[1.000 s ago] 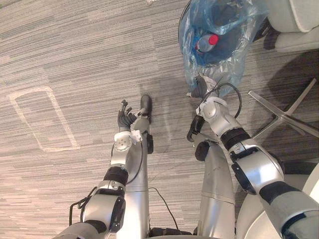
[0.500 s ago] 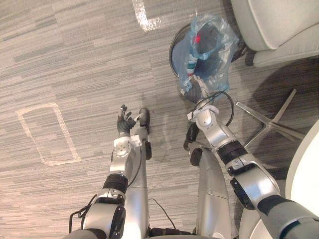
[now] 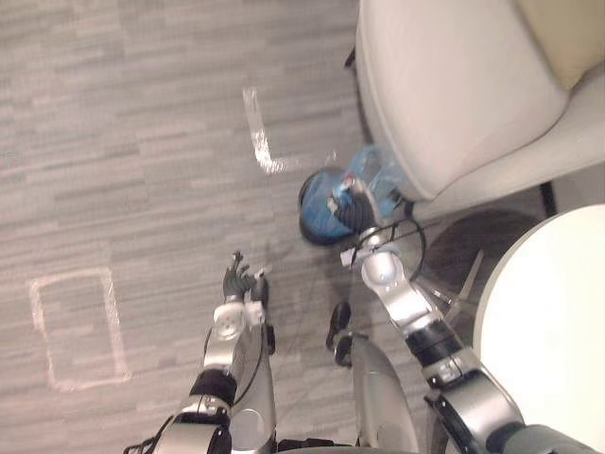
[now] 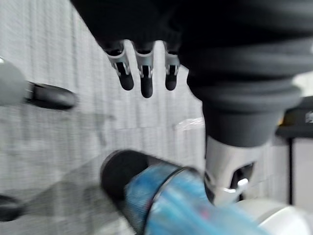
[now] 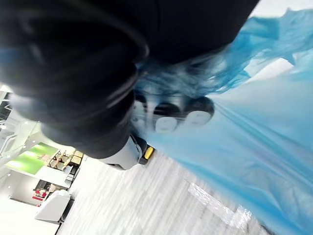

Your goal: Gather rubbish on tea table into small bin, then transfer packed bag to large trash can.

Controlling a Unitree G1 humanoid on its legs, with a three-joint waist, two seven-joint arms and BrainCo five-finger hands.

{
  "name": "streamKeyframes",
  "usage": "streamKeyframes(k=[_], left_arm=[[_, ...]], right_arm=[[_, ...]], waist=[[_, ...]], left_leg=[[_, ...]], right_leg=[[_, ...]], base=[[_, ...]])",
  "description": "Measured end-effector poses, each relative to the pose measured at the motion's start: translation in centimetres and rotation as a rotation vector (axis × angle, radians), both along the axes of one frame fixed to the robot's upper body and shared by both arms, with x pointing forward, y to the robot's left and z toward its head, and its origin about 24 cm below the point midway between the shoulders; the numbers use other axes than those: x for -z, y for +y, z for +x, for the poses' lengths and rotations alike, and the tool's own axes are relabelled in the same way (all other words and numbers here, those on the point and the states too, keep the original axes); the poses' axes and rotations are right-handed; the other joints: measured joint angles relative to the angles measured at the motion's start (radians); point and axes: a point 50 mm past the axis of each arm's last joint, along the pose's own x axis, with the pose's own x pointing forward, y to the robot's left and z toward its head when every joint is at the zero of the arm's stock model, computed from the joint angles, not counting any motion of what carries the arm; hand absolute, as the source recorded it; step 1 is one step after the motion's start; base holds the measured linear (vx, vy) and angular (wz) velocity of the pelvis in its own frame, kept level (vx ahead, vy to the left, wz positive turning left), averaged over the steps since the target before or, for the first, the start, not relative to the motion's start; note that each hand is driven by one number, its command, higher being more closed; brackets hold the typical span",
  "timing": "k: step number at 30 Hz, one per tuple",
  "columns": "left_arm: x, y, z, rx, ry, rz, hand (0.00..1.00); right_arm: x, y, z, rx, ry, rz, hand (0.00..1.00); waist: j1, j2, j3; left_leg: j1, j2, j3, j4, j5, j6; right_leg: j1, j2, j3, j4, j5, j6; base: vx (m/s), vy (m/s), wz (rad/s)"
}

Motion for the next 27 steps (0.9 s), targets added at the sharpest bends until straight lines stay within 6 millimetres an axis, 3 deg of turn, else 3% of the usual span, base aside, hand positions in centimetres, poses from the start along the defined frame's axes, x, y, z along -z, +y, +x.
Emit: streamKeyframes(k=[3, 8, 11, 27], left_arm=[[2.5, 0.6, -3.2, 0.013, 0.124, 0.01, 0.0], [4.0, 0.7, -6.0, 0.033, 0.201, 0.018, 0.0], [4.1, 0.8, -6.4, 0.072, 0.213, 0.034, 0.0], [4.7, 1.0, -7.6, 0.107, 0.248, 0.048, 0.0]], right_arm=[[2.5, -0.6, -1.2, -0.02, 0.101, -0.009, 1.0], [5.9, -1.4, -3.4, -0.043, 0.233, 0.001, 1.0], [6.4, -1.5, -3.7, -0.06, 0.263, 0.004, 1.0], [10.8, -3.1, -4.1, -0.021, 0.463, -0.06, 1.0]], waist=[[-0.006, 0.001, -0.07], [-0.017, 0.012, -0.167], [-0.031, 0.025, -0.181], [-0.031, 0.064, -0.192]], left_leg=[[0.141, -0.001, 0.017, -0.127, 0.037, -0.009], [0.256, -0.013, 0.034, -0.211, 0.051, -0.008], [0.285, -0.02, 0.035, -0.243, 0.065, -0.005], [0.296, -0.032, 0.031, -0.244, 0.071, 0.003]], right_leg=[[0.124, 0.017, 0.011, -0.114, 0.038, 0.006], [0.219, 0.018, 0.024, -0.173, 0.046, 0.015], [0.236, 0.016, 0.033, -0.187, 0.051, 0.022], [0.277, 0.011, 0.044, -0.254, 0.093, 0.029]], base=[[0.13, 0.004, -0.14], [0.07, 0.017, -0.08], [0.0, 0.039, -0.04], [-0.02, 0.012, -0.02]])
